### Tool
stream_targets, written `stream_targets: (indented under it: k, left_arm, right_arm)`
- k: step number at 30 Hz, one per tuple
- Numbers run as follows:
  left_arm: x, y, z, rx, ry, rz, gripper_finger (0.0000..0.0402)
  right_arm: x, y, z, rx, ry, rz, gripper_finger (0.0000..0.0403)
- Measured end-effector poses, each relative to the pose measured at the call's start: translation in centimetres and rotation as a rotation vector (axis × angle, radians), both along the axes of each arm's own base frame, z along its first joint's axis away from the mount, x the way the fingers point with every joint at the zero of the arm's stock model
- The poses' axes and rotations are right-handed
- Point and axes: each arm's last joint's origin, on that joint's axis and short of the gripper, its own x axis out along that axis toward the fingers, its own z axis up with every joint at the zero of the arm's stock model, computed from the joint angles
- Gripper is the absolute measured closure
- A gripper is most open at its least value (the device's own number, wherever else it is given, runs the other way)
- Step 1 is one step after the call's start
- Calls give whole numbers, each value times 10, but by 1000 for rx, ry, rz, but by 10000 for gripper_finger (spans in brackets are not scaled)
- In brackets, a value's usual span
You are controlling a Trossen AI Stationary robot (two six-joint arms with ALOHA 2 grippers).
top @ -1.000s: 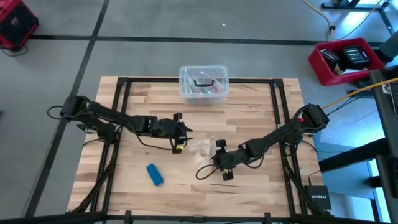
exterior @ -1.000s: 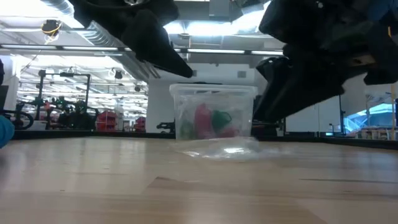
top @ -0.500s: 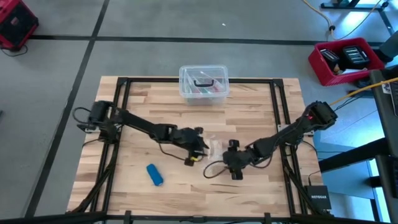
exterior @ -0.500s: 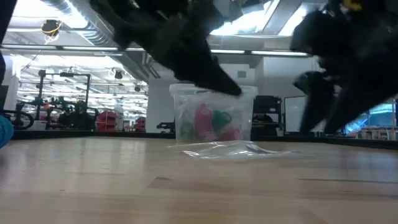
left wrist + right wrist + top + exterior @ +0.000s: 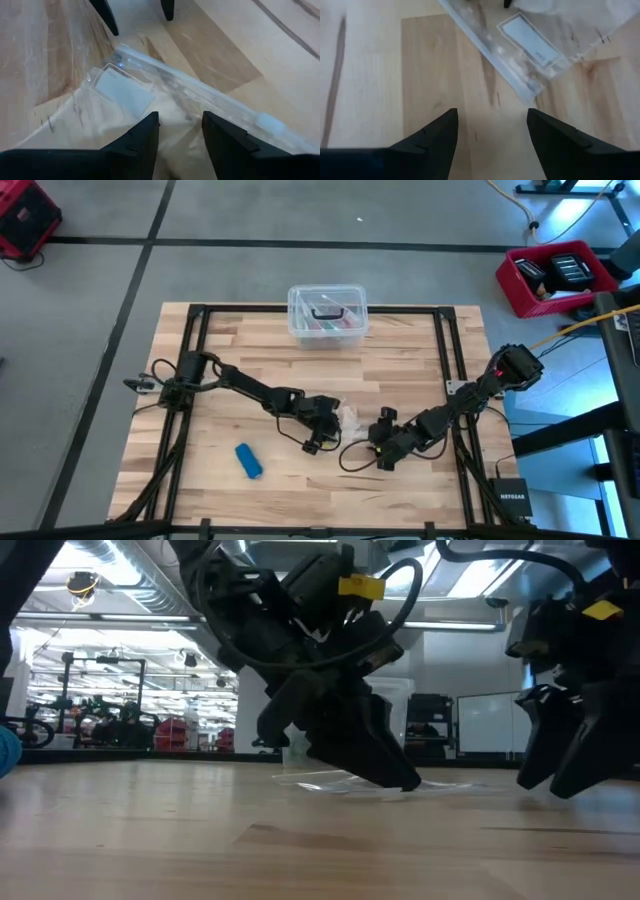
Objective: Roll bandage
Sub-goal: Open the transparent zip bag
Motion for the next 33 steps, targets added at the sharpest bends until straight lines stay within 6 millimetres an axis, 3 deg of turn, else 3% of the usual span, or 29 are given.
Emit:
stream_targets:
  k: [4, 10, 18, 21, 26, 33]
  left_arm:
    - [1, 3, -5, 3, 11, 6, 280]
    - [0, 6, -5, 8, 22, 18, 389]
    - [-2, 3, 1, 5, 23, 71, 400]
    - [-6, -1, 14, 42, 7, 72, 401]
    - [-14, -3, 63, 70, -93, 105, 401]
    - [-48, -6, 111, 113, -331, 255, 401]
  right_arm:
    - [1, -1, 0, -20, -13, -12, 162]
    - [1, -1, 0, -23, -18, -15, 162]
    - [1, -1, 0, -20, -16, -13, 162]
    - [1, -1, 5, -5, -30, -10, 162]
    - [-3, 2, 25, 3, -120, -15, 162]
    - [-15, 6, 55, -109, -328, -70, 162]
